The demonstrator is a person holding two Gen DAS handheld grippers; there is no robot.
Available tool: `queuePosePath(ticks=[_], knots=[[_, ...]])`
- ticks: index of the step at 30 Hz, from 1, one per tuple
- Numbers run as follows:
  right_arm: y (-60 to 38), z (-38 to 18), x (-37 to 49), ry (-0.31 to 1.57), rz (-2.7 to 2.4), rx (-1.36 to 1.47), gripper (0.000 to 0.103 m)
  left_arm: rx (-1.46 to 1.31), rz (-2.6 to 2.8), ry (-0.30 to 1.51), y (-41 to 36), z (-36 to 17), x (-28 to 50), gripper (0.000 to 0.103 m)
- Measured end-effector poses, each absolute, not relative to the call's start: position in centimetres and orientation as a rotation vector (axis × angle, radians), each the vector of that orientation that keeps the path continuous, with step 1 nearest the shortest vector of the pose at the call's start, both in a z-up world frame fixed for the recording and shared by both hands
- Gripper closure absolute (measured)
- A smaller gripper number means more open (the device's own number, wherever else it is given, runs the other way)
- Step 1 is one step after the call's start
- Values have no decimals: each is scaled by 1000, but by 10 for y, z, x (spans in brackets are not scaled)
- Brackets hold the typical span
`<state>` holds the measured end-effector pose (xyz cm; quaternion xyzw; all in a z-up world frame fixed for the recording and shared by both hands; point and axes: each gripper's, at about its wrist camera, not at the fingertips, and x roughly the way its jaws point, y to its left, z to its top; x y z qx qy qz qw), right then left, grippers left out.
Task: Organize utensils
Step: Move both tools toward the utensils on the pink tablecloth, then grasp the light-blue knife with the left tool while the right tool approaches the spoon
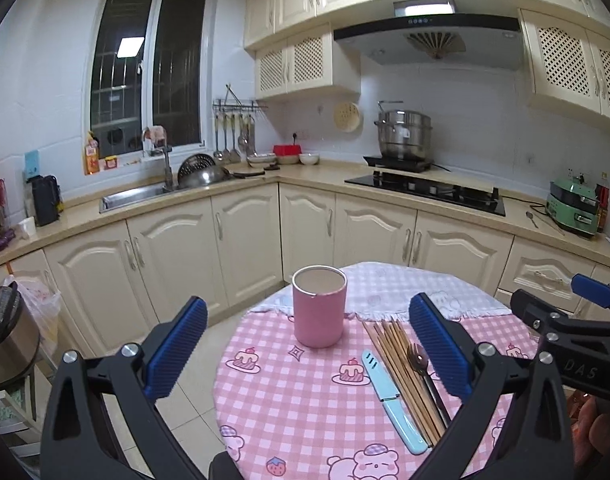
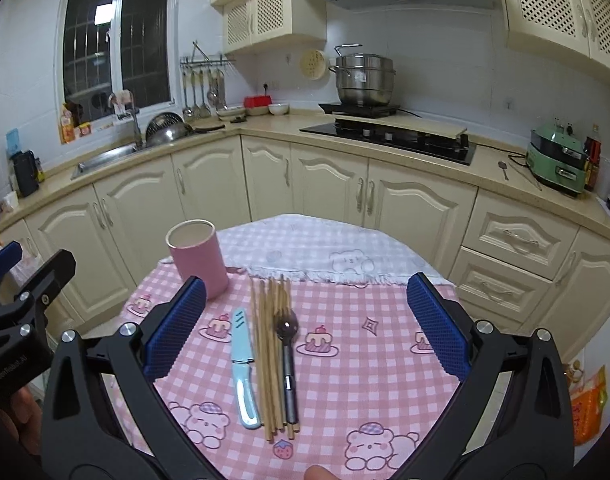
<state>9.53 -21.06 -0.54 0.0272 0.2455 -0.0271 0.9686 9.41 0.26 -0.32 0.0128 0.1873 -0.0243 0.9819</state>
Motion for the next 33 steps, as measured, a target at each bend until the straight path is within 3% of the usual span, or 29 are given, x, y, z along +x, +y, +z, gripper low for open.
queuePosePath(ticks=[9, 20, 33], knots=[[-226, -8, 112, 554, 10, 70, 5, 33, -29, 422, -14, -6, 107, 4], [-259, -71, 167, 879, 60, 94, 5, 60, -47, 794, -34, -81, 167, 4], [-268, -118, 209, 1032, 121, 84, 5, 63, -46, 1094, -58, -156, 234, 4]])
